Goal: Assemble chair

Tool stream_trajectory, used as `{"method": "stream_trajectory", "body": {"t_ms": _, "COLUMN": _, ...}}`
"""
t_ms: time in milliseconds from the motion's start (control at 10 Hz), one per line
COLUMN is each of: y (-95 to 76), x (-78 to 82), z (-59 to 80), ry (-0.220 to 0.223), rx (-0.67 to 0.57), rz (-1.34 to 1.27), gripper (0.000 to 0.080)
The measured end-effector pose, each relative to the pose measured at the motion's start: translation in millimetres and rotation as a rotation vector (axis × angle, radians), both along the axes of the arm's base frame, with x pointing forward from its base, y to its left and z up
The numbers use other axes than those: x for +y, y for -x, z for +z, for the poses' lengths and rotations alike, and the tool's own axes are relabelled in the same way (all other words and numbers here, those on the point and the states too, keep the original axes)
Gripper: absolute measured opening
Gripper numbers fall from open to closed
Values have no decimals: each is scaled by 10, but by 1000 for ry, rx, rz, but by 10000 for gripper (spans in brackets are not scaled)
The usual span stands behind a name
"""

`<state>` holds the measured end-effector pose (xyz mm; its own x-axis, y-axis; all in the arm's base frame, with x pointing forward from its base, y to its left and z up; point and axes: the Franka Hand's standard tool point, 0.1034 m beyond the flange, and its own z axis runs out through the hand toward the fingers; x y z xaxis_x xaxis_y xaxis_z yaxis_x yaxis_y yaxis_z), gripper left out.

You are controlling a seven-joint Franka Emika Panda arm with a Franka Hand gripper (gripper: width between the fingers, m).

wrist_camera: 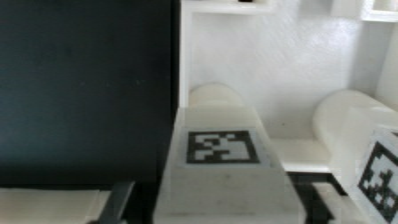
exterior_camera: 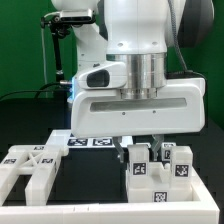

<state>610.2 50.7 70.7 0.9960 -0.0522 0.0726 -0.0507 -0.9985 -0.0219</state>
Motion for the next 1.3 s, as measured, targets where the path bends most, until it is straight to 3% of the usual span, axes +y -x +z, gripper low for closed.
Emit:
{"method": "stream_trajectory", "body": {"t_ms": 600, "y": 19, "x": 14, "z": -20, "ry": -98, "rx": -15, "rz": -739, "gripper": 288}}
{"method": "stream_trajectory", "body": {"t_ms": 1000, "y": 15, "x": 21, "z": -25, "ry": -129, "rx": 4, "rz": -1051, "gripper": 288}}
{"method": "stream_trajectory", "body": {"t_ms": 1100, "y": 17, "x": 25, "z": -27, "ry": -130, "rx": 5, "rz": -1056, "gripper": 372}}
{"method": "stream_trajectory", "body": {"t_ms": 1200, "y": 17, "x": 24, "z": -28, "ry": -129, "rx": 5, "rz": -1047, "gripper": 553}}
{"method": "stream_trajectory", "body": {"t_ms": 1300, "y": 14, "x": 19, "z": -22, "ry": -125, "rx": 2, "rz": -994, "gripper": 628}}
